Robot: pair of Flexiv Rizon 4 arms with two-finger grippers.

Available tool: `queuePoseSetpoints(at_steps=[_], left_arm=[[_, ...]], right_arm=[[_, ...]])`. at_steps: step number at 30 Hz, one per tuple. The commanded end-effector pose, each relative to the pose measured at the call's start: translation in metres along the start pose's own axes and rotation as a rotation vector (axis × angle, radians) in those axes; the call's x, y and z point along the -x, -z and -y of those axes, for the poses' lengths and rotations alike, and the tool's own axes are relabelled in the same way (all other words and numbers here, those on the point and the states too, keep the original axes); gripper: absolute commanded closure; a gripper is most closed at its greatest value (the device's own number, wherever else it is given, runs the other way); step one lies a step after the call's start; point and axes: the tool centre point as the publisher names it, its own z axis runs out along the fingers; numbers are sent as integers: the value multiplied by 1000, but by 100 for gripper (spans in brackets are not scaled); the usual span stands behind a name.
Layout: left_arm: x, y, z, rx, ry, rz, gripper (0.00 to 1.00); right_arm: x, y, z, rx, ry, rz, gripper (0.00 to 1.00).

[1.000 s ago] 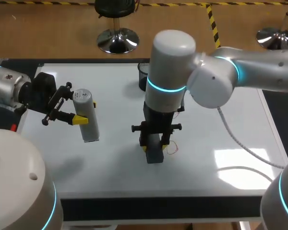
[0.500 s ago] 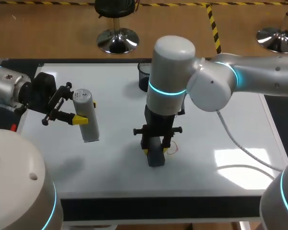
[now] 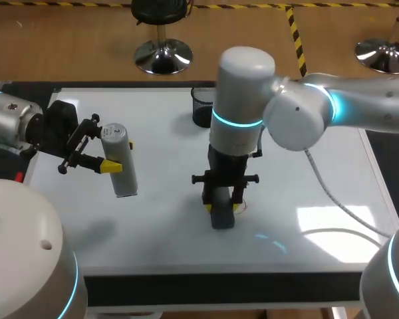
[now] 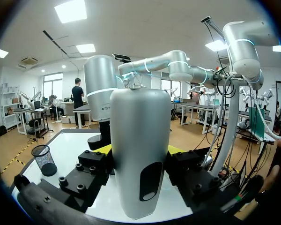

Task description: Pick up the inspection probe, press it on each red-marked spot on the whiteboard one by one, put down the probe, pick up the eraser, and wipe off all the red marks.

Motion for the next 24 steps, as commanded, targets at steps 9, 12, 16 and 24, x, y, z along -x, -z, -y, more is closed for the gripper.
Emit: queuePoseSetpoints(at_steps=[9,12,16,24], left_arm=[[-1,0,1,0,-2,2,100],[-1,0,1,0,-2,2,100],[-1,0,1,0,-2,2,100],[-1,0,1,0,-2,2,100]], right_arm=[[61,-17,-13,-18,-77,-41,100],[72,-17,-14,-22,-102,-45,100],[83,-20,-16,-31,-134,-34,100],[108,-17,-12,-28,-187,-25,100]])
